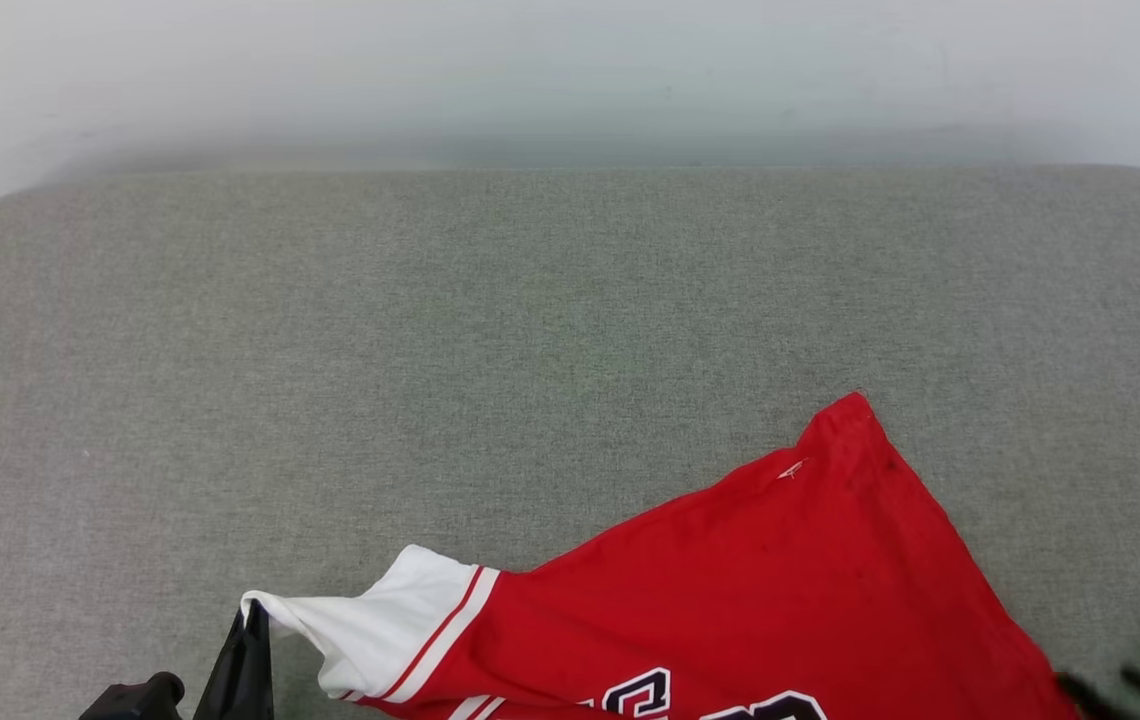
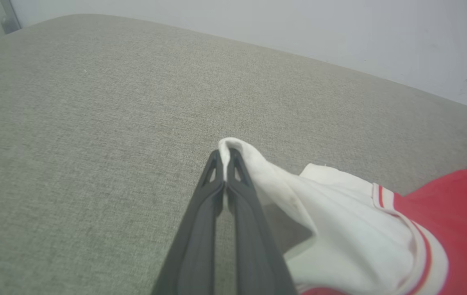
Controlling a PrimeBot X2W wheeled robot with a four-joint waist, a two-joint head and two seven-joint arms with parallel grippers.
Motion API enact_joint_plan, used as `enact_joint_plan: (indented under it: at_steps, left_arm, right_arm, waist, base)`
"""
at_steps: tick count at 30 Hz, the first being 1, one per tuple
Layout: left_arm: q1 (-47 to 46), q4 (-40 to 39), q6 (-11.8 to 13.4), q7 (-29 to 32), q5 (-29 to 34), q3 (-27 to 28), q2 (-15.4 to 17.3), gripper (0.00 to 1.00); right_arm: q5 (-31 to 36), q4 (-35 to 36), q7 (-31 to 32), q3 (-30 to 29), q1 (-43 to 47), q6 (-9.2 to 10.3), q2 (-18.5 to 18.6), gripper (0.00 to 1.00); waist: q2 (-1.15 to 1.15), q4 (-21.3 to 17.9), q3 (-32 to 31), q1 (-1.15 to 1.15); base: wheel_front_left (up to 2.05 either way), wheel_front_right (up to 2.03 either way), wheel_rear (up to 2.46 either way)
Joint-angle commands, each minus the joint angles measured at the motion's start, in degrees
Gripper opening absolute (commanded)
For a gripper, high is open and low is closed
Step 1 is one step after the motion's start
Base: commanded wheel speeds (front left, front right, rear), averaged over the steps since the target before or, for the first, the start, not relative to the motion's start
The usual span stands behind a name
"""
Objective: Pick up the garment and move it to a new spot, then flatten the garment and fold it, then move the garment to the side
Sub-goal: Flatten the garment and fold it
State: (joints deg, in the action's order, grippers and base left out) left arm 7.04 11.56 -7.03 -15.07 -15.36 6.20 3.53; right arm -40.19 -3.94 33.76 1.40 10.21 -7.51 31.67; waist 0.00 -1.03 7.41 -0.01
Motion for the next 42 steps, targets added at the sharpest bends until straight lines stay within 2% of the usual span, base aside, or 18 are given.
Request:
enact_joint_plan:
  at_steps: [1, 9, 17, 27, 36, 42]
  left_arm:
    - [0.5, -0.1, -0.1, -0.1, 0.2, -0.1, 0.2, 0.00]
    - [-0.9, -1.0, -0.2, -0.1, 0.6, -1.1, 0.2, 0.00]
    - [-3.5, -2.2, -0.3, -0.1, 1.1, -2.6, 0.2, 0.00]
    - [-7.3, -3.2, -0.4, -0.1, 1.3, -5.0, 0.1, 0.00]
    - [-10.3, -3.9, -0.3, -0.1, 0.7, -6.5, -0.2, 0.00]
    - [-11.6, -4.2, -0.3, -0.1, 0.6, -7.0, -0.3, 0.00]
  right_arm:
    - [0.4, 1.5, -1.2, -1.0, -1.3, 0.05, -0.2, 1.00]
    - [3.9, 9.8, -2.1, -3.5, -11.7, 0.05, 0.8, 1.00]
    - [5.8, 12.4, 4.6, 3.2, -24.8, 0.05, 2.8, 1.00]
    - [4.9, 4.3, 15.5, 17.6, -37.0, 0.05, 5.9, 1.00]
    - [6.1, -6.0, 15.5, 27.9, -45.7, 0.05, 5.4, 1.00]
    - [5.9, -13.5, 14.9, 36.4, -46.8, 0.04, 5.3, 1.00]
  waist:
    - [0.00, 0.0, -0.1, 0.01]
    - [0.00, 1.1, 1.0, 0.01]
    - [0.00, 3.2, 4.1, 0.01]
    - [0.00, 6.0, 8.5, 0.01]
    - [0.00, 7.8, 12.7, 0.01]
    - [0.00, 8.8, 14.6, 0.01]
  base:
    - [0.00, 0.00, 0.00]
    - [0.00, 0.00, 0.00]
    - [0.00, 0.00, 0.00]
    - [0.00, 0.00, 0.00]
    - [0.00, 0.00, 0.00]
    - [0.00, 0.00, 0.00]
